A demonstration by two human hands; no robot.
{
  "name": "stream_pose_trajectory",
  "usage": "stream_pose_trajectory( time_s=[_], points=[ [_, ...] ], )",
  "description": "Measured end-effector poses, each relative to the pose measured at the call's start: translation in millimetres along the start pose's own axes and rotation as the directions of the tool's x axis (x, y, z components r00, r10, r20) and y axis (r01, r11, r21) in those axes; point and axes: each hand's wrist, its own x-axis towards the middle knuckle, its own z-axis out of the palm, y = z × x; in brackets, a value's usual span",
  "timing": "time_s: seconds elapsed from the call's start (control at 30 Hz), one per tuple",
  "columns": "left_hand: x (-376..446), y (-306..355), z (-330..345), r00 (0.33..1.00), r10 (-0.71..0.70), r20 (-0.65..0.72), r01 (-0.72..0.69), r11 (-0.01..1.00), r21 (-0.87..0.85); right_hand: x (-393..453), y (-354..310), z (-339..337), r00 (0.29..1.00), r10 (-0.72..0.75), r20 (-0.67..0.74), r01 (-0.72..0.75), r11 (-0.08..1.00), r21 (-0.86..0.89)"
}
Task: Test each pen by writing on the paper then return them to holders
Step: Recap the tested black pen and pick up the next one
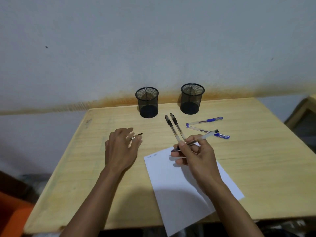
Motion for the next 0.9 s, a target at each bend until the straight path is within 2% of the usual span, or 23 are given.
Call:
stream_pose_trajectory(
  time_s=[0.03,0.1,0.2,0.33,0.5,0.67,0.8,0.9],
  points=[
    [-9,4,-3,0.998,0.058,-0.012,-0.059,0.996,-0.073,0,3,2,1.000,0.000,-0.011,0.000,1.000,-0.016],
    [-27,7,-9,0.984,0.172,0.054,-0.158,0.968,-0.195,-1,9,6,0.999,-0.012,-0.031,0.011,0.999,-0.035],
    [-39,-9,-5,0.919,0.336,0.205,-0.325,0.942,-0.086,0,18,10,0.998,-0.047,-0.052,0.043,0.995,-0.085],
    [-40,-21,0,0.883,0.358,0.303,-0.377,0.926,0.003,-4,29,13,0.995,-0.066,-0.068,0.053,0.981,-0.186],
    [-39,-27,3,0.878,0.393,0.273,-0.411,0.912,0.007,-11,31,11,0.994,-0.073,-0.077,0.048,0.957,-0.286],
    [-40,-28,7,0.880,0.433,0.194,-0.438,0.899,-0.016,9,20,19,0.985,-0.165,0.040,0.168,0.911,-0.376],
    [-36,-23,4,0.883,0.383,0.272,-0.403,0.915,0.021,34,20,33,0.970,-0.200,0.140,0.244,0.821,-0.517],
    [-36,-25,2,0.881,0.359,0.307,-0.375,0.927,-0.005,42,31,35,0.975,-0.167,0.145,0.219,0.825,-0.521]
  ],
)
